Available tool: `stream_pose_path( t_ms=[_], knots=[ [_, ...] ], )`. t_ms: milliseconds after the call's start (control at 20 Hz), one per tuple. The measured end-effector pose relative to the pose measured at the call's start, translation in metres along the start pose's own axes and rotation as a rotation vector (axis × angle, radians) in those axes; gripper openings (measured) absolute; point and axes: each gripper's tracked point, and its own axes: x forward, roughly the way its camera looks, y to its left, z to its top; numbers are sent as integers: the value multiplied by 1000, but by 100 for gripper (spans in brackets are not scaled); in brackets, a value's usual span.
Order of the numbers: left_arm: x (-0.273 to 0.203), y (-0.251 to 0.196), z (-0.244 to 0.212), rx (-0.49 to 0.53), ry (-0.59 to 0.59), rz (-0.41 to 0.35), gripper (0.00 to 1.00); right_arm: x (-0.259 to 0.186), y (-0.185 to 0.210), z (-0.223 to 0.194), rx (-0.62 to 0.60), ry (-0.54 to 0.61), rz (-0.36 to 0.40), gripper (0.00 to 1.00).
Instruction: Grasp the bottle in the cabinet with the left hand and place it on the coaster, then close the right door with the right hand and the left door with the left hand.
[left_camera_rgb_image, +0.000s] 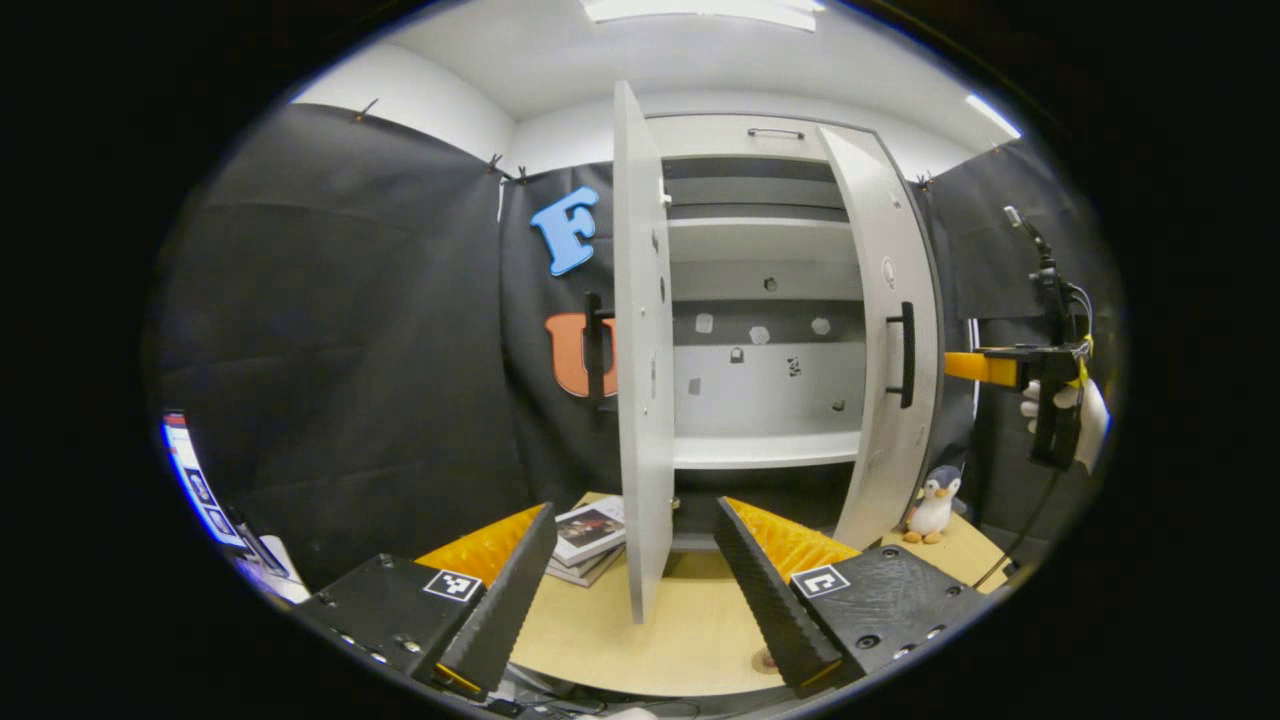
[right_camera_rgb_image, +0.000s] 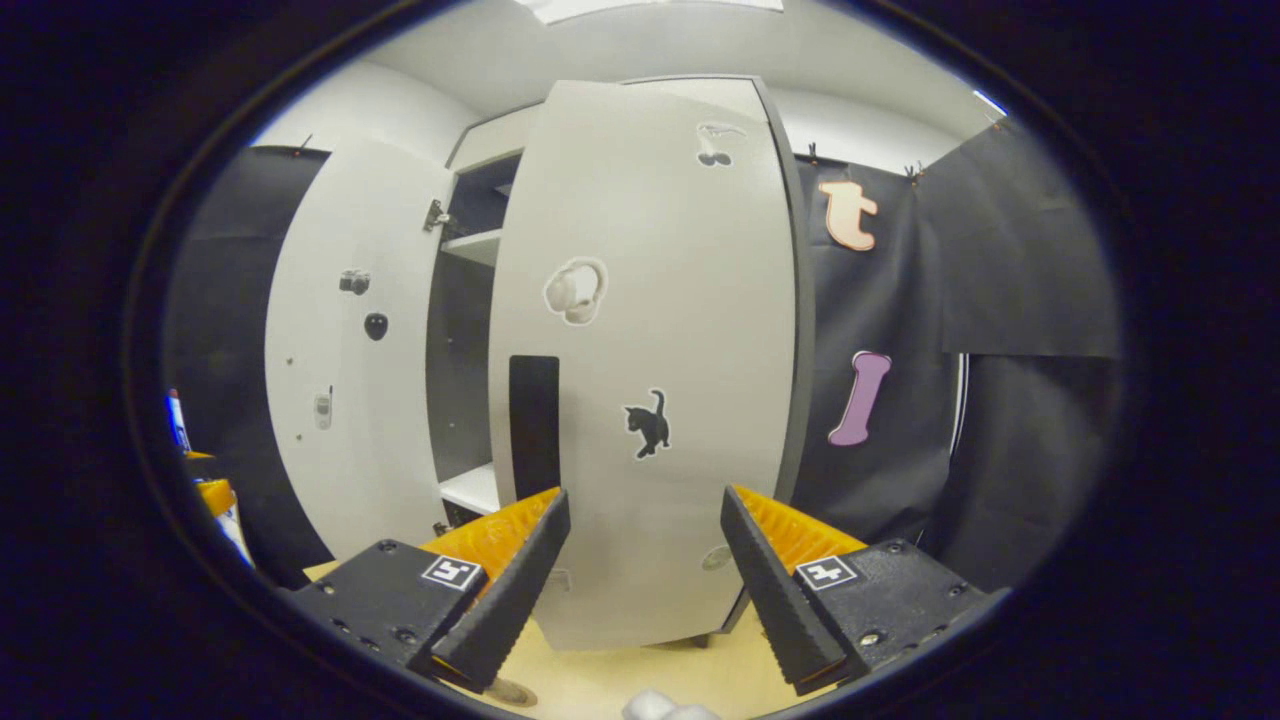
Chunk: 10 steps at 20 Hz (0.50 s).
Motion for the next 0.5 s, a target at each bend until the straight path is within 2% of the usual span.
stream_pose_path(
  t_ms=[150, 200, 500],
  knots=[
    [5, 12, 2, 1, -8, 4, 97, -6, 0, -1, 0, 6, -28, 99],
    [9, 17, 4, 1, -14, 5, 100, -8, 0, -2, 2, 8, -37, 99],
    [33, 55, 11, 15, -19, 9, 100, -36, 2, -28, 3, 52, -92, 99]
  ],
)
